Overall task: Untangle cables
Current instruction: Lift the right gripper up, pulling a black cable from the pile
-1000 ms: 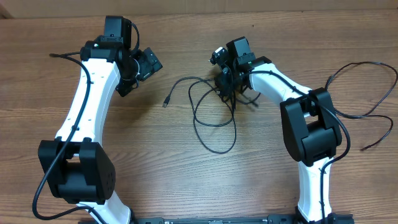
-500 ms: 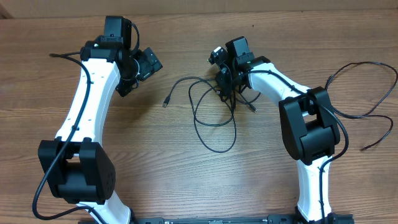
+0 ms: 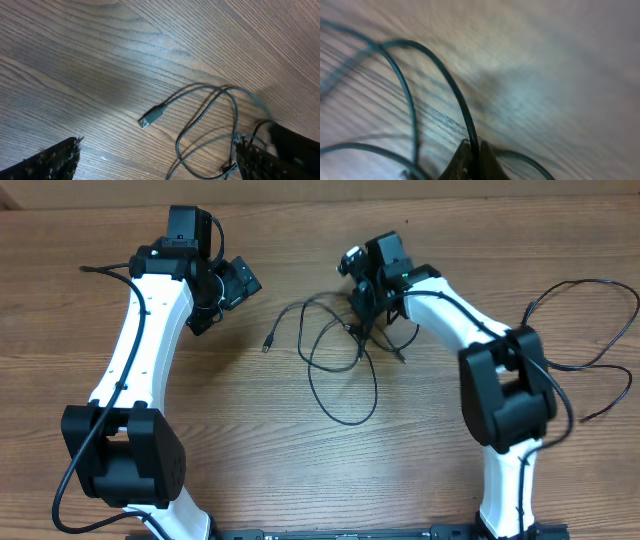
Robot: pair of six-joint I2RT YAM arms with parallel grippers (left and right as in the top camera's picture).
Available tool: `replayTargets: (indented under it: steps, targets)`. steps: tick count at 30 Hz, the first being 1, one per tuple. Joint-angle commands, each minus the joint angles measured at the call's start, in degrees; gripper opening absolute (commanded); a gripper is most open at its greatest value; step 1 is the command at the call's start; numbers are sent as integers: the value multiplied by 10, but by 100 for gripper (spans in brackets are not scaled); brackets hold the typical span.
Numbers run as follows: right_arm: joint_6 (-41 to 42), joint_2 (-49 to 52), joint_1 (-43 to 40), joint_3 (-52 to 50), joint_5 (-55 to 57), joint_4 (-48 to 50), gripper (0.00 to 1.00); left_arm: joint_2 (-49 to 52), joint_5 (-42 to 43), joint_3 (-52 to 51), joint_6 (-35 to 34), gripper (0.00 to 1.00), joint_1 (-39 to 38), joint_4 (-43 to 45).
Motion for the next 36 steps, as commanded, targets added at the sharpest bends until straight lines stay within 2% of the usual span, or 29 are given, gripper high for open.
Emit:
replayTargets:
  steps: [1, 8, 25, 28, 32, 36]
  targets:
    - [18, -96, -3, 22, 3, 3, 4, -1, 2, 0, 9, 100, -4, 0]
    - [18, -173, -3, 23, 3, 36, 4, -1, 2, 0, 9, 100, -4, 0]
    - [18, -338, -3, 23, 26, 218, 4, -1, 2, 0, 9, 100, -4, 0]
    - [18, -351, -3, 22, 48, 207, 4, -1, 2, 0, 9, 100, -4, 0]
    - [22, -345, -3, 22, 78, 139, 4, -1, 2, 0, 9, 99, -4, 0]
    - [81, -321, -9, 21, 126, 56, 9, -1, 2, 0, 9, 100, -4, 0]
